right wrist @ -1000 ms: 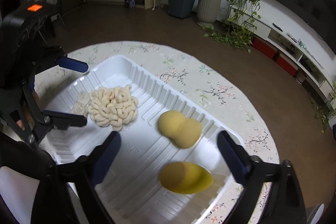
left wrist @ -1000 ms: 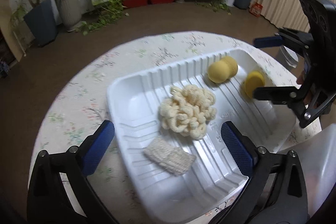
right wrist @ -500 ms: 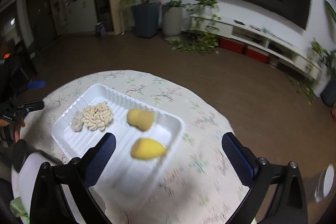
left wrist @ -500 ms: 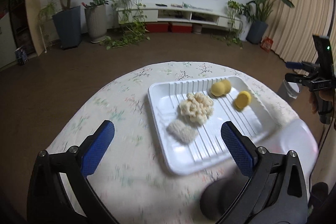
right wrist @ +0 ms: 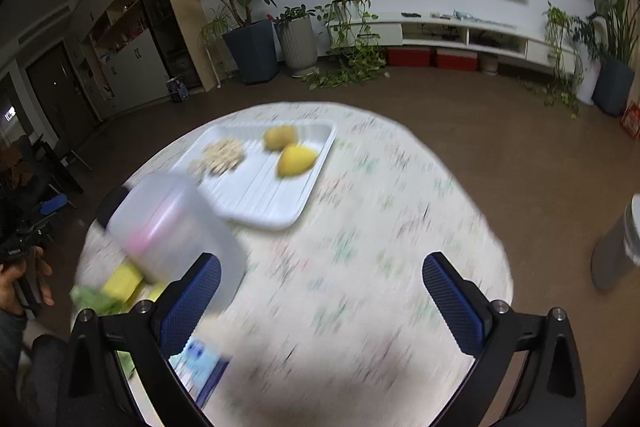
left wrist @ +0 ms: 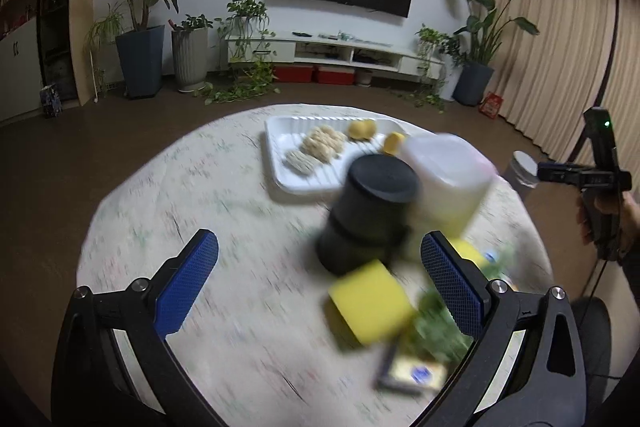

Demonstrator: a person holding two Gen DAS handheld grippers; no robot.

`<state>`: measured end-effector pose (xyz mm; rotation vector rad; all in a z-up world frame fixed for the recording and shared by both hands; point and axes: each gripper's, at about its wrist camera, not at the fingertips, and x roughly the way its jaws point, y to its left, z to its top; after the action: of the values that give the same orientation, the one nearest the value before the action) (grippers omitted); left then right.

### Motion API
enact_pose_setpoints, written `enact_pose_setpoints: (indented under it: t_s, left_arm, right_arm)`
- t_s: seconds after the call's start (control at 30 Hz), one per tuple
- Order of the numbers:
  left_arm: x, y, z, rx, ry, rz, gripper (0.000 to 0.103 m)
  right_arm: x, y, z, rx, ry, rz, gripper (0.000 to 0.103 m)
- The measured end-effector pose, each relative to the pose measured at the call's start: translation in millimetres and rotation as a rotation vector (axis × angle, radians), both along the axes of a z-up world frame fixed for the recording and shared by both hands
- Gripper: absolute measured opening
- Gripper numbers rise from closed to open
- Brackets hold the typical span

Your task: Organize soft objects

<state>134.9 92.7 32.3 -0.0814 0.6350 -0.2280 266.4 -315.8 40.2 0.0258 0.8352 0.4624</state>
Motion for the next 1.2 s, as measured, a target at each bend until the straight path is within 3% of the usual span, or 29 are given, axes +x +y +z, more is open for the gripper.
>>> enact_pose_setpoints:
  t_s: [0.33,0.6,0.93,1.2]
  left_arm:
    - [-80.8,-40.7,-27.8,-0.082,0.02,-0.035,0.103]
    - [-104.3,-68.5,-52.7,-0.088,0.045,-0.053,0.103]
    - [-89.5,-92.2,-53.2,-0.083,0.034,-0.09,0.103]
    - [-59.1,-109.6,-59.4,-0.047,0.045,-0.102,0.103]
  right_arm:
    - [-106.3,38.4,-21.7,0.04,0.04,0.029,0.103]
    - [-162.7,77.9,-59.1,0.034,0.068,0.012,0.103]
    - [-160.8,90.6,-64.8,-0.048,0.011,-0.035,0.103]
    - [-137.6,98.6,-77.5,-0.069,0.045,-0.047,0.096]
